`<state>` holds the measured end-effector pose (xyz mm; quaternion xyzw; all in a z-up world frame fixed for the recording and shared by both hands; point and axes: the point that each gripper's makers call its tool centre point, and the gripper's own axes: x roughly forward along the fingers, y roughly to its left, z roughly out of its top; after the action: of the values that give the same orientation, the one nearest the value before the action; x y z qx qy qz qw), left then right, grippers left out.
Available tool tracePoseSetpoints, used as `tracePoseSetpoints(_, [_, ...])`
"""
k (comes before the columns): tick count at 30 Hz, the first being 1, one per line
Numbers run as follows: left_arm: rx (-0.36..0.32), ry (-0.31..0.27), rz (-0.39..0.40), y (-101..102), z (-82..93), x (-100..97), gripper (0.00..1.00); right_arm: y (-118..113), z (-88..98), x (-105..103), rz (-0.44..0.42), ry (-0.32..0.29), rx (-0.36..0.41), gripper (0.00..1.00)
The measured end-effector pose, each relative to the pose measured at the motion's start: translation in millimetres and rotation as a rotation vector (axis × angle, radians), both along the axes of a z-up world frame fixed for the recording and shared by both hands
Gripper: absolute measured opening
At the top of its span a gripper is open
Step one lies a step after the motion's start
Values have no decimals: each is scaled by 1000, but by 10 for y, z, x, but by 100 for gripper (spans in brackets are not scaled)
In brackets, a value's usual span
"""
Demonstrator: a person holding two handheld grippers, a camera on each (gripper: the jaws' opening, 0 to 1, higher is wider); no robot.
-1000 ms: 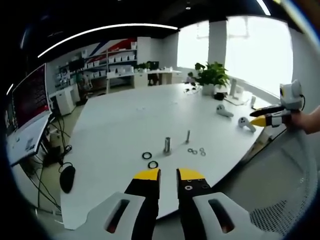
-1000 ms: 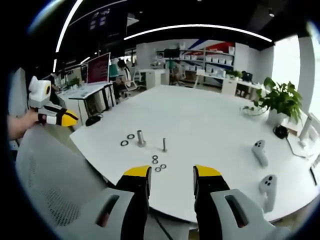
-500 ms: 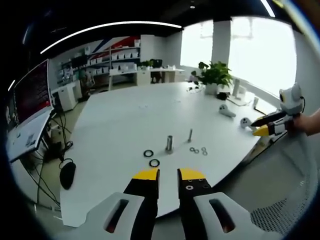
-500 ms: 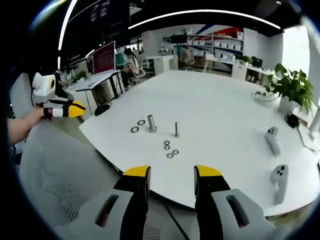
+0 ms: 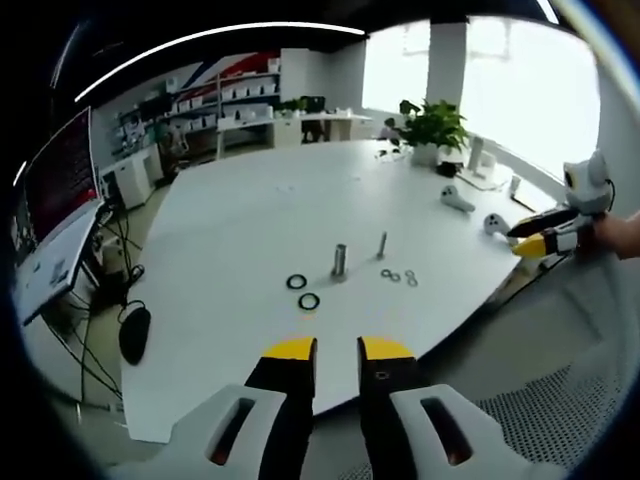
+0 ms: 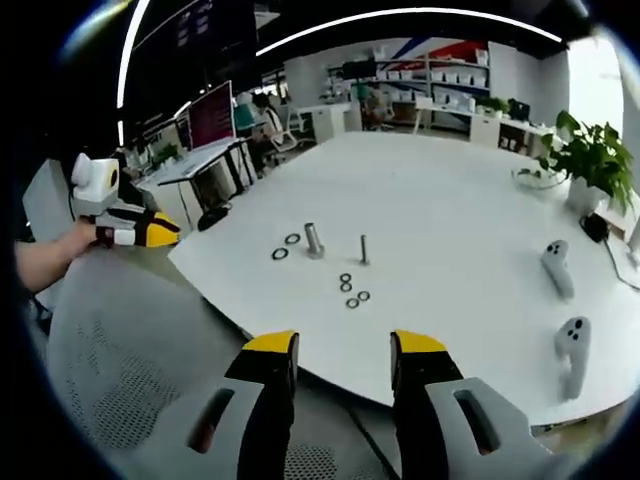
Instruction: Place the washer onto the threaded stud by aligning its center hole with the stud, sliding it down to the base, and recovering from edge contact or off-axis alignment until the washer reaches the visible bottom stop.
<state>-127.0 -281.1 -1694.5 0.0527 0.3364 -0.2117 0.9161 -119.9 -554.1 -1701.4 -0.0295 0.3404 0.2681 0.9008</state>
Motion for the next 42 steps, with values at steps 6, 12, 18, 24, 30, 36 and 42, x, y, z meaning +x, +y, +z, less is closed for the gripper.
tracePoseSetpoints(6, [17, 59, -13, -14, -91, -37, 13, 20, 8, -4, 8, 2, 14, 39])
tracePoseSetpoints(12, [36, 97, -7, 16, -158, -53, 13, 67, 41, -3, 21, -3, 47, 39])
tracePoseSetpoints(18, [7, 89, 22, 58, -133, -45, 11, 120, 25, -56, 39, 23, 70, 39])
tracePoseSetpoints(24, [47, 148, 24, 89, -250, -87, 12, 147, 4, -71, 59, 39, 76, 40])
tracePoseSetpoints(30, [43, 144, 33, 90, -229, -79, 13, 136, 14, -67, 56, 32, 76, 41])
tracePoseSetpoints(36, [65, 122, 24, 87, -195, -63, 14, 53, -30, -49, 10, 65, 106, 45])
tracePoseSetpoints(42, [124, 200, -28, 44, -314, -120, 19, 58, -7, -35, 5, 55, 107, 45])
